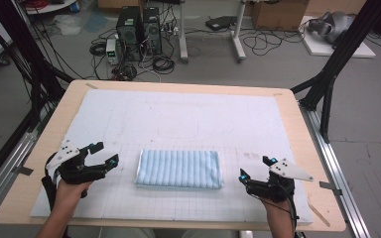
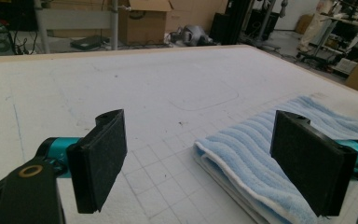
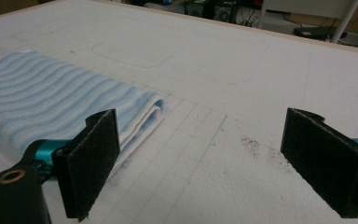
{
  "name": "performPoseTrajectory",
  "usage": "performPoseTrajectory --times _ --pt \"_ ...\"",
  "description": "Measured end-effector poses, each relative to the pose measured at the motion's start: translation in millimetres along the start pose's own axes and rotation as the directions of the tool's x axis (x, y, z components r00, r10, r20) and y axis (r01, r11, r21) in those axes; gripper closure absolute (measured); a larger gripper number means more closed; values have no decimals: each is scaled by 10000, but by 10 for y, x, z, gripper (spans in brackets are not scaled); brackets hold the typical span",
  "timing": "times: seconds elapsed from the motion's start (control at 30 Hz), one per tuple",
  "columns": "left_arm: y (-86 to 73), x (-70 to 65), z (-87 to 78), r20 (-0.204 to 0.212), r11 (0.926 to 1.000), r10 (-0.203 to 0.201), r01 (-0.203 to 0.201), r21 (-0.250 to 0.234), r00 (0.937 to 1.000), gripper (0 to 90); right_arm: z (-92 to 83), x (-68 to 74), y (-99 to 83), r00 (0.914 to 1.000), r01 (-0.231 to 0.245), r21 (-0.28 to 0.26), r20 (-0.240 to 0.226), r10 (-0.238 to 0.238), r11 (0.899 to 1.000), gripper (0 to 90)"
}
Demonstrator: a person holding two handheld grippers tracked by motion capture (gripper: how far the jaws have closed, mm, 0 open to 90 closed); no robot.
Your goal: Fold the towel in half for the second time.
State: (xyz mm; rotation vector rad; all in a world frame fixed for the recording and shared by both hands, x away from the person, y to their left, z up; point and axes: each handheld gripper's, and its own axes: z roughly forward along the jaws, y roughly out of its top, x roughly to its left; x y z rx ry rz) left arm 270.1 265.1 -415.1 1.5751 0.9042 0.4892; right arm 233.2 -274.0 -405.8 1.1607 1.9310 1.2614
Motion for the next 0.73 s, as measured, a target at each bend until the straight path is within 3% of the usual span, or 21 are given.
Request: performPoseTrajectory --times 0.27,0.73 --pt "5 -12 -27 -161 9994 270 -266 215 9995 194 16 41 14 10000 -27 -87 -59 26 10000 109" --pt "21 10 -26 -187 9998 145 -143 119 9997 194 57 42 6 9999 -13 -43 -138 13 10000 109"
